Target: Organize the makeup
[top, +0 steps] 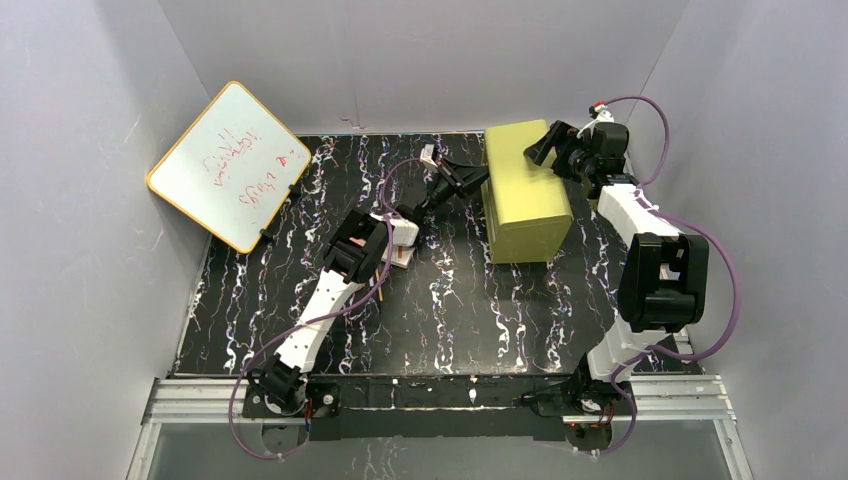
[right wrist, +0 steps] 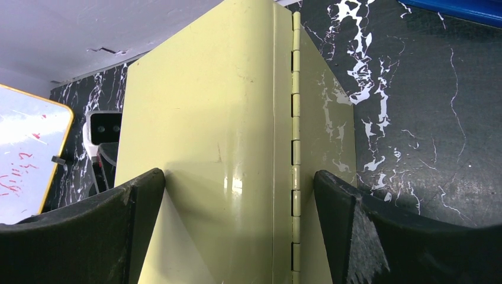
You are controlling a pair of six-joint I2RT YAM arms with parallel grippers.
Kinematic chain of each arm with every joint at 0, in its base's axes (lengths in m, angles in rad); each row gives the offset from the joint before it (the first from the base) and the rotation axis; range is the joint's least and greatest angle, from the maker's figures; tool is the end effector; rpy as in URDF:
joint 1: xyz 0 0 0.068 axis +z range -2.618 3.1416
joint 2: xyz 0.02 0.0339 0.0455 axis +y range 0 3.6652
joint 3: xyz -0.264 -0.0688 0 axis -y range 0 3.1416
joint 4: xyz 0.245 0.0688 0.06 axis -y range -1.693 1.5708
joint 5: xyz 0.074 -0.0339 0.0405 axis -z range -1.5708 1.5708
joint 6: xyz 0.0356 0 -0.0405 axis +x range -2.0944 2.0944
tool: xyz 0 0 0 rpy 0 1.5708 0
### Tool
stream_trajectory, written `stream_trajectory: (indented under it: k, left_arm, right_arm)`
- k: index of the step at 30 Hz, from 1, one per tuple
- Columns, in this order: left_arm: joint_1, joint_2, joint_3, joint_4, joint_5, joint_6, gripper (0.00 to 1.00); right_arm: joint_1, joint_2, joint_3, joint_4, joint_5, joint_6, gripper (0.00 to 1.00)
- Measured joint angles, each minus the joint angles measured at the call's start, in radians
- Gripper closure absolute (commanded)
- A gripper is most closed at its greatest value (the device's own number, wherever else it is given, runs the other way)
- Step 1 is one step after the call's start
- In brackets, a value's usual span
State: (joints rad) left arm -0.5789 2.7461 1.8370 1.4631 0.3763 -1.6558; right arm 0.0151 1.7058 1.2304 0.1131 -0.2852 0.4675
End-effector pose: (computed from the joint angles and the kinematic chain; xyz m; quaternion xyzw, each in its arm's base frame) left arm 0.4554 -0.3133 0.1151 -0.1049 0.4943 -0.8113 0.2941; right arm 0.4018 0.0161 0.2780 0.1040 0.8119 0.2480 0.5181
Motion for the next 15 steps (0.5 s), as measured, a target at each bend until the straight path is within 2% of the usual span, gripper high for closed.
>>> stream_trajectory:
  k: [1, 9, 15]
  left_arm:
    - [0.0, 0.002, 0.003, -0.002, 0.001, -0.009, 1.0]
    - [0.001, 0.002, -0.002, -0.006, 0.002, -0.037, 1.0]
    - [0.017, -0.056, -0.121, 0.034, 0.005, -0.021, 1.0]
  right_arm:
    - [0.0, 0.0, 0.0, 0.0, 0.002, 0.0, 0.0]
    - [0.0, -0.001, 0.0, 0.0, 0.005, 0.0, 0.0]
    - [0.006, -0.001, -0.002, 0.001, -0.024, -0.003, 0.0]
